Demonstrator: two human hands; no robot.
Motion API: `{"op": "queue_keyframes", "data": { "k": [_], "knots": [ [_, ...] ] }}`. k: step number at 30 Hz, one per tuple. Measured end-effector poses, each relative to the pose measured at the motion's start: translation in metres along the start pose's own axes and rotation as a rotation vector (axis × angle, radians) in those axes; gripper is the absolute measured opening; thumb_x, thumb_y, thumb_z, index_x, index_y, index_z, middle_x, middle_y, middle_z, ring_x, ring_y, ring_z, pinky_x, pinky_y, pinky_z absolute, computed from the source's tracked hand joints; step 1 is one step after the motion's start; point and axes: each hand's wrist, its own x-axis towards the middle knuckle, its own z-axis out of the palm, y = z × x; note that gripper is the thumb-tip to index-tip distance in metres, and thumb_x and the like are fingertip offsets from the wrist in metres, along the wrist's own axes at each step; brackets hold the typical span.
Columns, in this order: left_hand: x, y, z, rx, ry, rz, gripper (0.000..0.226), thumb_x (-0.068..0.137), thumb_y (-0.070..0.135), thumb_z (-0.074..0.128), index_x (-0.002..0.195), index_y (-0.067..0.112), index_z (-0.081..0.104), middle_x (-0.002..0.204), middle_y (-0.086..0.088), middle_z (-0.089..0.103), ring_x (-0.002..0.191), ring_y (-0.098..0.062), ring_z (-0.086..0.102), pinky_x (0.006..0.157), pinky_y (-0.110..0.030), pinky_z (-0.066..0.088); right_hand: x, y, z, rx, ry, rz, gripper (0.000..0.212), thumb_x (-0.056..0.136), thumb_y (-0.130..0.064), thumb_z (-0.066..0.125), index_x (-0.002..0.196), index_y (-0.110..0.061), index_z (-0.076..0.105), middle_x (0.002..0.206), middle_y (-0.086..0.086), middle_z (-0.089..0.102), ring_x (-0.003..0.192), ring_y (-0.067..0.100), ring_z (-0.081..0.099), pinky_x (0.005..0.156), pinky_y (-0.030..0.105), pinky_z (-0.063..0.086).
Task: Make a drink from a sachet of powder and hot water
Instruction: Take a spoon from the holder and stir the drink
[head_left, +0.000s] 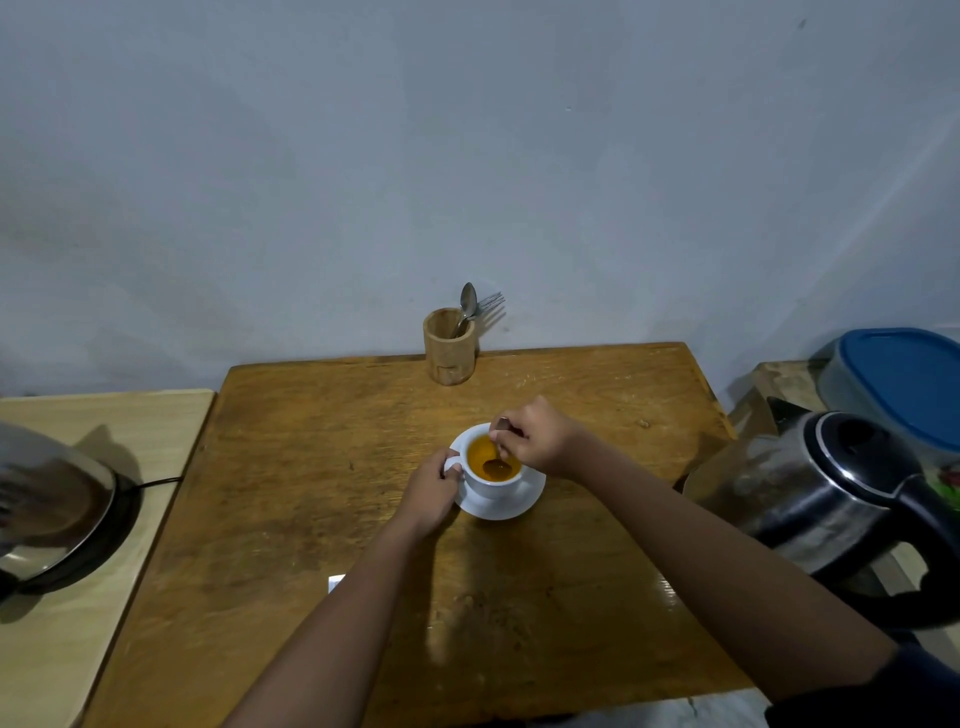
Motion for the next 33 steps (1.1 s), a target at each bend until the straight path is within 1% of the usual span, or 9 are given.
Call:
{"op": "queue_keyframes", "data": {
  "k": [2,5,10,13,17,23,27,29,33],
  "knots": [
    [0.000,-0.001,0.000,0.010,0.000,0.005,0.018,0.096,0.018,0.041,0.109,0.019,0.053,0.112,-0.009,0.057,0.096,-0.021,0.053,0.072,-0.030,0.043,-0.001,-0.003,0.003,0.034,0.000,-0.006,0.027,0.095,-0.020,0.048,0.098,0.000,0.066,0.088,0.017,0.071,0.077,0.026,0.065,0.076,0.043,0.054],
    [0.000,-0.001,0.001,0.004,0.004,0.009,0.016,0.096,0.018,0.041,0.107,0.021,0.052,0.111,-0.010,0.059,0.097,-0.023,0.054,0.077,-0.033,0.043,-0.002,-0.004,0.006,0.129,0.031,0.008,0.025,0.095,-0.017,0.049,0.104,-0.001,0.066,0.092,0.017,0.072,0.080,0.018,0.066,0.081,0.039,0.056],
    [0.000,0.000,0.001,0.013,0.012,-0.001,0.018,0.096,0.018,0.041,0.110,0.019,0.052,0.113,-0.009,0.057,0.100,-0.023,0.054,0.076,-0.031,0.043,-0.004,-0.001,0.005,0.089,0.091,0.012,0.028,0.096,-0.018,0.048,0.110,-0.002,0.065,0.098,0.019,0.070,0.088,0.028,0.065,0.077,0.040,0.053],
    [-0.001,0.001,0.001,0.025,0.019,-0.013,0.024,0.096,0.018,0.041,0.117,0.014,0.053,0.117,-0.010,0.057,0.104,-0.024,0.054,0.083,-0.033,0.042,-0.006,0.004,0.004,0.039,0.135,0.018,0.028,0.096,-0.017,0.046,0.107,0.000,0.065,0.096,0.019,0.069,0.083,0.027,0.062,0.070,0.037,0.049],
    [-0.001,0.002,0.001,0.040,0.019,-0.002,0.024,0.096,0.018,0.041,0.116,0.013,0.054,0.118,-0.011,0.058,0.104,-0.024,0.054,0.083,-0.032,0.042,-0.010,0.006,0.004,0.000,0.149,0.026,0.028,0.095,-0.018,0.046,0.100,0.002,0.065,0.086,0.021,0.069,0.070,0.024,0.058,0.060,0.033,0.044],
    [-0.001,0.005,0.001,0.069,0.008,-0.010,0.024,0.097,0.017,0.039,0.116,0.014,0.054,0.111,-0.008,0.058,0.100,-0.021,0.053,0.080,-0.031,0.041,-0.004,0.002,0.004,0.049,0.122,0.073,0.026,0.094,-0.021,0.049,0.102,-0.002,0.064,0.086,0.018,0.070,0.076,0.026,0.065,0.073,0.043,0.057],
    [-0.001,0.006,0.001,0.069,0.006,-0.013,0.026,0.097,0.017,0.039,0.119,0.013,0.053,0.116,-0.010,0.058,0.101,-0.021,0.053,0.080,-0.031,0.040,-0.010,-0.001,-0.004,0.115,0.138,0.034,0.021,0.092,-0.017,0.053,0.098,-0.001,0.065,0.080,0.021,0.070,0.062,0.017,0.054,0.058,0.030,0.045],
    [-0.001,0.006,0.000,0.068,0.002,-0.013,0.028,0.097,0.016,0.040,0.122,0.012,0.052,0.120,-0.011,0.057,0.104,-0.021,0.052,0.082,-0.031,0.040,-0.014,-0.002,-0.012,0.135,0.180,-0.012,0.018,0.090,-0.014,0.055,0.093,-0.001,0.066,0.080,0.018,0.068,0.063,0.014,0.054,0.063,0.023,0.042],
    [0.000,0.005,0.000,0.080,-0.001,-0.023,0.030,0.097,0.017,0.040,0.123,0.011,0.052,0.124,-0.012,0.057,0.108,-0.024,0.053,0.083,-0.032,0.041,-0.020,-0.003,-0.026,0.186,0.260,-0.088,0.013,0.088,-0.012,0.056,0.089,-0.005,0.067,0.087,0.009,0.067,0.078,0.013,0.058,0.073,0.029,0.050]
  ]
}}
